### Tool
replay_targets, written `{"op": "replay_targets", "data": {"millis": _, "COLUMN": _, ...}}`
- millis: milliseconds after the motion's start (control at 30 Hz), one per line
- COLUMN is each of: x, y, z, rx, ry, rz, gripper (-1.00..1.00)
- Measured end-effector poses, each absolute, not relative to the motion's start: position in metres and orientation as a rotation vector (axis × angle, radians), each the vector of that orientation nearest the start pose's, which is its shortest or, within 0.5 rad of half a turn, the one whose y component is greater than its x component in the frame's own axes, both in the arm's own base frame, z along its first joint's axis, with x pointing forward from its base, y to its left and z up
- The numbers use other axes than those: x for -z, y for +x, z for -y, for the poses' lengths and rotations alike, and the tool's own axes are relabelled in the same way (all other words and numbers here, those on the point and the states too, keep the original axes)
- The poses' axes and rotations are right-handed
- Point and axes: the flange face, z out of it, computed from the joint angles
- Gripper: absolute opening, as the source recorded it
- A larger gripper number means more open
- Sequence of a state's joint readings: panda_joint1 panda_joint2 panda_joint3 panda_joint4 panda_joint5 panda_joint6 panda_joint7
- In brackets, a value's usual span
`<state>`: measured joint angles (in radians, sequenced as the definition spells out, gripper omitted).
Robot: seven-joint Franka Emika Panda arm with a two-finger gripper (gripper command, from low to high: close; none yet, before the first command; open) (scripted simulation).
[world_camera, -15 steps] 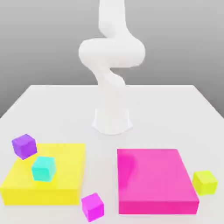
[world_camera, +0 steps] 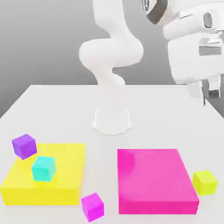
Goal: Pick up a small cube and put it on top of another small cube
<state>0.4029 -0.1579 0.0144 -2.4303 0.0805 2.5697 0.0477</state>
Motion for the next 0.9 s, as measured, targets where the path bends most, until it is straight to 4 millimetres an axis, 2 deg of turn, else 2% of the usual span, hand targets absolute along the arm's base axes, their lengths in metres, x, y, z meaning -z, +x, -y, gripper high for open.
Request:
{"op": "replay_targets", "data": {"millis": 167, "x": -0.3, "y": 0.417, "z": -0.26, "rx": 0.226, "ry": -2.911, "rz": 0.972, "gripper": 0.0}}
{"op": "replay_targets", "data": {"millis": 333, "x": -0.208, "y": 0.379, "z": -0.282, "rx": 0.035, "ry": -2.808, "rz": 1.39, "gripper": 0.0}}
{"op": "replay_targets", "data": {"millis": 500, "x": -0.142, "y": 0.371, "z": -0.285, "rx": 0.002, "ry": -2.781, "rz": 1.463, "gripper": 0.0}}
{"op": "replay_targets", "data": {"millis": 533, "x": -0.134, "y": 0.37, "z": -0.285, "rx": 0.001, "ry": -2.78, "rz": 1.464, "gripper": -1.0}}
{"op": "replay_targets", "data": {"millis": 733, "x": -0.129, "y": 0.37, "z": -0.285, "rx": -0.003, "ry": -2.78, "rz": 1.464, "gripper": -1.0}}
{"op": "replay_targets", "data": {"millis": 800, "x": -0.142, "y": 0.37, "z": -0.285, "rx": -0.002, "ry": -2.78, "rz": 1.465, "gripper": -1.0}}
{"op": "replay_targets", "data": {"millis": 900, "x": -0.176, "y": 0.37, "z": -0.286, "rx": -0.002, "ry": -2.78, "rz": 1.465, "gripper": -1.0}}
